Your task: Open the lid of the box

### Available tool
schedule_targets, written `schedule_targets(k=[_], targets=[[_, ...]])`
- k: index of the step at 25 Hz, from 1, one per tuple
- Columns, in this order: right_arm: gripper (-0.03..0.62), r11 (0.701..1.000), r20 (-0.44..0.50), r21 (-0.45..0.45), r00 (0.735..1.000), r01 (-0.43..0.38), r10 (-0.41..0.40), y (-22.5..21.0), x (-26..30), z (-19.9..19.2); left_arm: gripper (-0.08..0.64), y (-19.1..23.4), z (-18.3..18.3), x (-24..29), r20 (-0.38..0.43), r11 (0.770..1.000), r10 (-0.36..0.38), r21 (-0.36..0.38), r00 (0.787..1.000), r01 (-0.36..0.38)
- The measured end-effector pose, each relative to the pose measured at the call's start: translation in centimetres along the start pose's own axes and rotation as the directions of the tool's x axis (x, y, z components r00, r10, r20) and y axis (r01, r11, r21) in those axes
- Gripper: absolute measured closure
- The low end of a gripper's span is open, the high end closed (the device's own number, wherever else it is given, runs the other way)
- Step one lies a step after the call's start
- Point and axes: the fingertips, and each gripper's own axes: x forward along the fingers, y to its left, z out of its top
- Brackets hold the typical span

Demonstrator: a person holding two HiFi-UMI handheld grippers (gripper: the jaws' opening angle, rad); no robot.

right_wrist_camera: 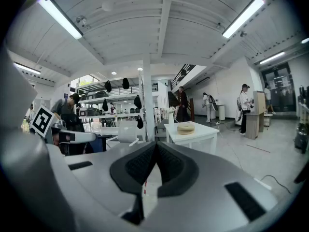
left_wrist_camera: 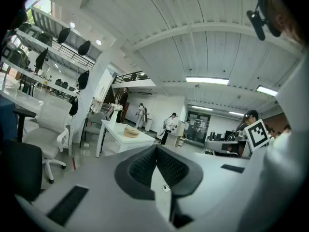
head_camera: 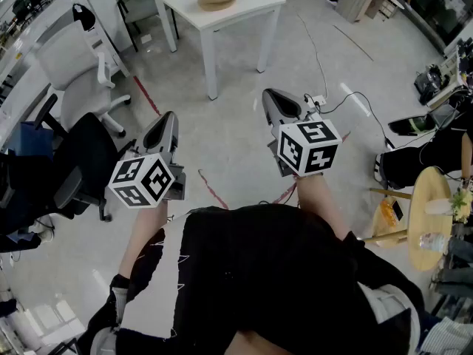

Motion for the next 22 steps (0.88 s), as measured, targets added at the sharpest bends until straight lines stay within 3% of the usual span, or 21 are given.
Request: schedule_targets(k=[6,13,22], targets=[[0.588,1.000,-0.007,0.023,1.000,-0.007,0.007,0.0,0.8,-0.8,0.549,1.0,-0.6,0.3,0.001,1.000,0.013,-0.012,1.000,-0.013],[0.588,0.994,-0.025,0.113,1.000,0.005,-0.002,-0.1,2.1,-3.1,0.549,3.0,-2.8,0.9,-0.047,0.998,0.004,-0.055,0.999,-0.007],[0.588,0.989,-0.103,0.139,0.994,0.041,-0.027,1.6,9.8,-4.7,0.549,9.3,-2.1,6.0,-0.124,0.995,-0.059,-0.082,0.991,0.049]])
